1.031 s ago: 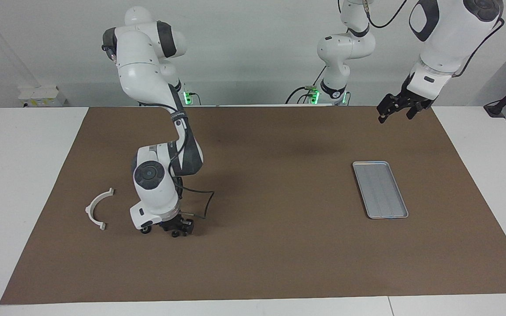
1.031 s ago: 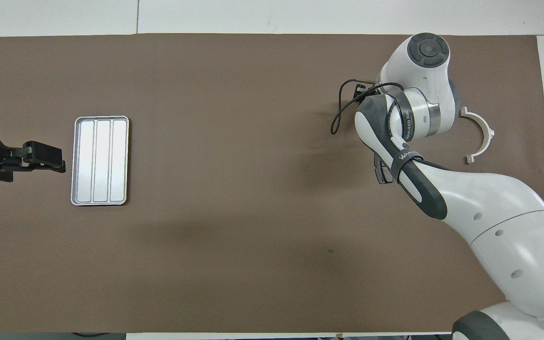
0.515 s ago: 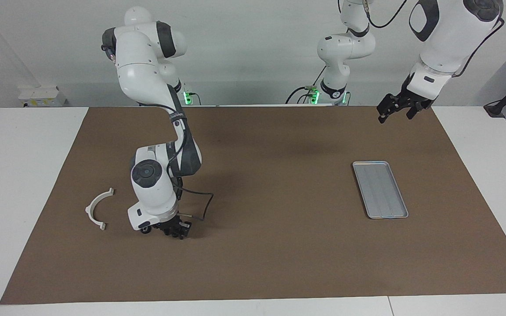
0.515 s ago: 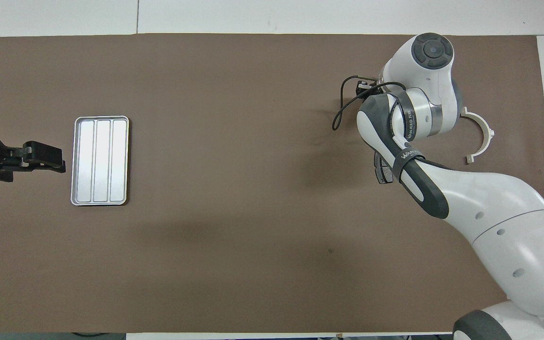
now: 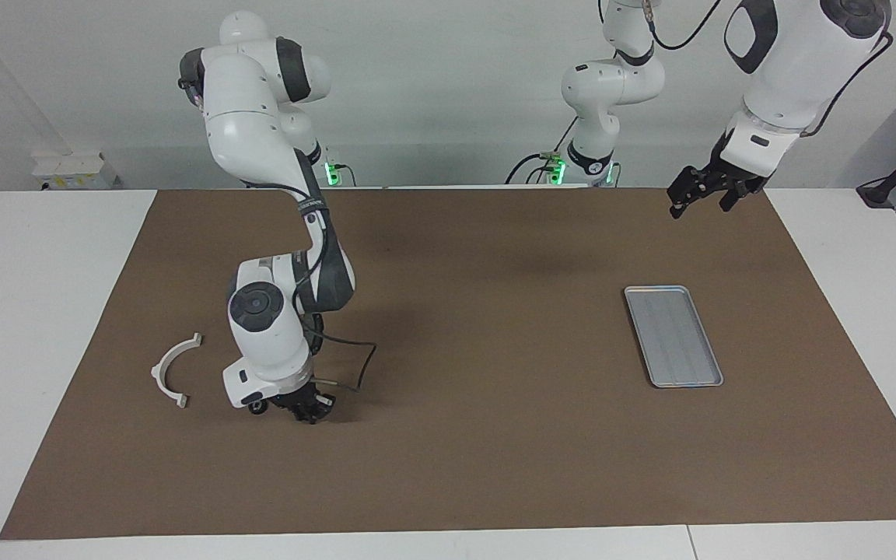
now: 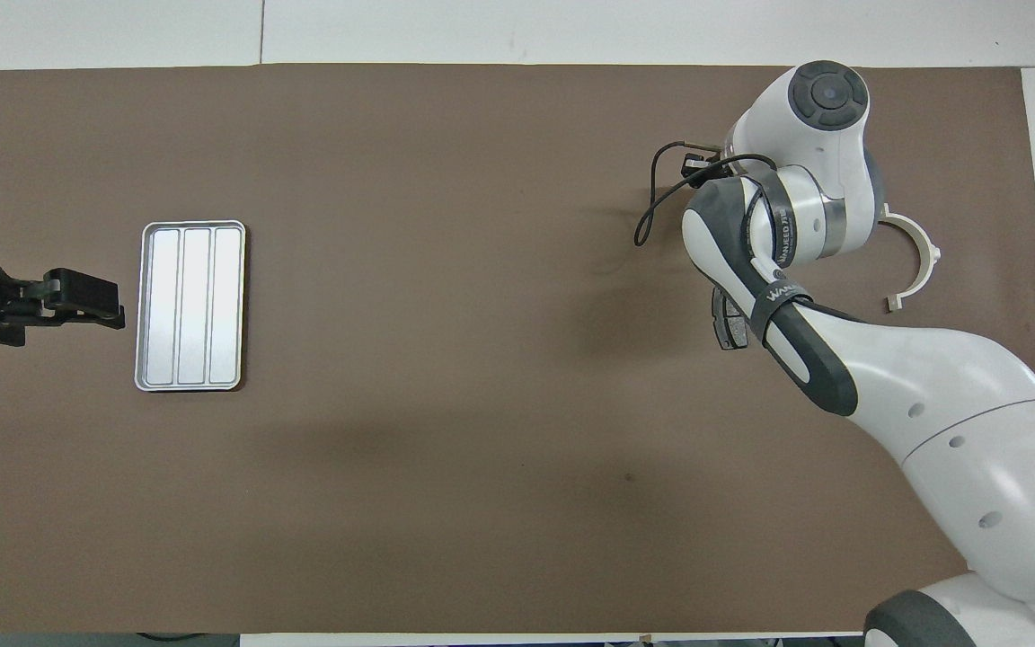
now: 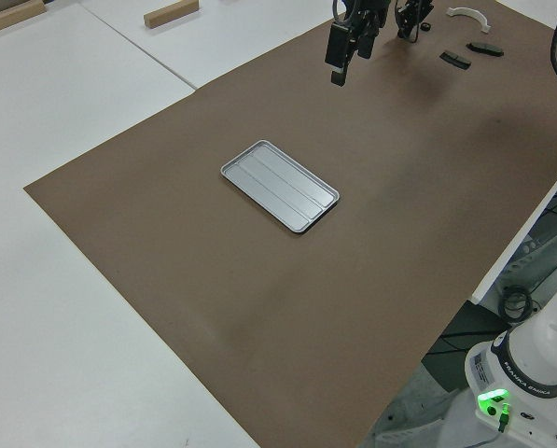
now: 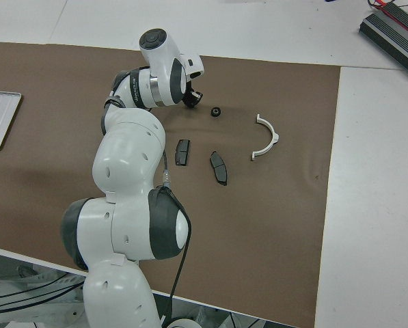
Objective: Pick bearing gear from pile to tray
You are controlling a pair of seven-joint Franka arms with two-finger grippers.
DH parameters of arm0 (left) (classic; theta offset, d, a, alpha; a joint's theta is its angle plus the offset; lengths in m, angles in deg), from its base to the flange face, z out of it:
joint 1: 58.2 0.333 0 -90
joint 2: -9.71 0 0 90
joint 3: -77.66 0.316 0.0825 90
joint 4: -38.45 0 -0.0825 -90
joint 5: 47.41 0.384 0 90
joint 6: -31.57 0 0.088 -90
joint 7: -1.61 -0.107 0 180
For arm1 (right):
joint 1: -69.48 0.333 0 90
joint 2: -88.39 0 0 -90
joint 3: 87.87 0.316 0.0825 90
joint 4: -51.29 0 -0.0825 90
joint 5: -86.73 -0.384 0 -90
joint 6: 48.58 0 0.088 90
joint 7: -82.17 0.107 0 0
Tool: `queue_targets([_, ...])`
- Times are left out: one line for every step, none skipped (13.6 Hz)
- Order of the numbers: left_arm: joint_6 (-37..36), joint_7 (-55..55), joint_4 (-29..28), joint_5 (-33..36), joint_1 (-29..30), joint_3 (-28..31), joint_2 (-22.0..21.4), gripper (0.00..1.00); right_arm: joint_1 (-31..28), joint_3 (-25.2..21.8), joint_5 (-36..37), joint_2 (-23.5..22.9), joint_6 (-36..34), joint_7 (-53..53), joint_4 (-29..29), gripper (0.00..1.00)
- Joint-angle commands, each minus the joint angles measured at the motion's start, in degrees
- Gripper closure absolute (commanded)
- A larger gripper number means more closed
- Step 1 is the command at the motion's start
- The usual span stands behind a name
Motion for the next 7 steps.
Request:
queue_targets([-0.69,-0.46,-0.39,-0.98,0.18,0.02,-0.83,0.00,-0.46,0.55,-0.23,-0.43,1.14,1.22,-1.39,1.00])
queue_targets([-0.78,-0.46,-0.39,-0.98,0.18,0.02,-0.83,0.00,-0.20,0.46,0.03,-0.25,0.44,1.13,-1.04,1.00])
queue_targets([-0.69,-0.46,-0.39,-0.98,0.18,0.02,-0.83,0.00,-0.19,0.46,0.21,0.01,-0.70,1.13,-0.69,1.00])
queue_targets([-0.69,-0.46,-0.39,-0.98,0.18,0.11,-0.83,0.00,-0.11,0.46,0.21,0.62,-3.15,1.04,0.19,1.00])
queue_targets([-0.69,-0.46,-0.39,-0.98,0.18,0.02,-0.83,0.00,-0.10,0.38,0.30,1.76,-7.00,0.43,1.59,1.00])
queue_targets([-0.69,-0.46,-0.39,-0.98,0.18,0.11,-0.83,0.00,-0.19,0.55,0.38,2.99,-11.91,-0.27,3.25,1.00])
queue_targets([-0.69,-0.46,-0.39,-0.98,0.18,0.02,-0.83,0.00,-0.02,0.64,0.30,4.22,-16.75,-1.93,5.62,1.00])
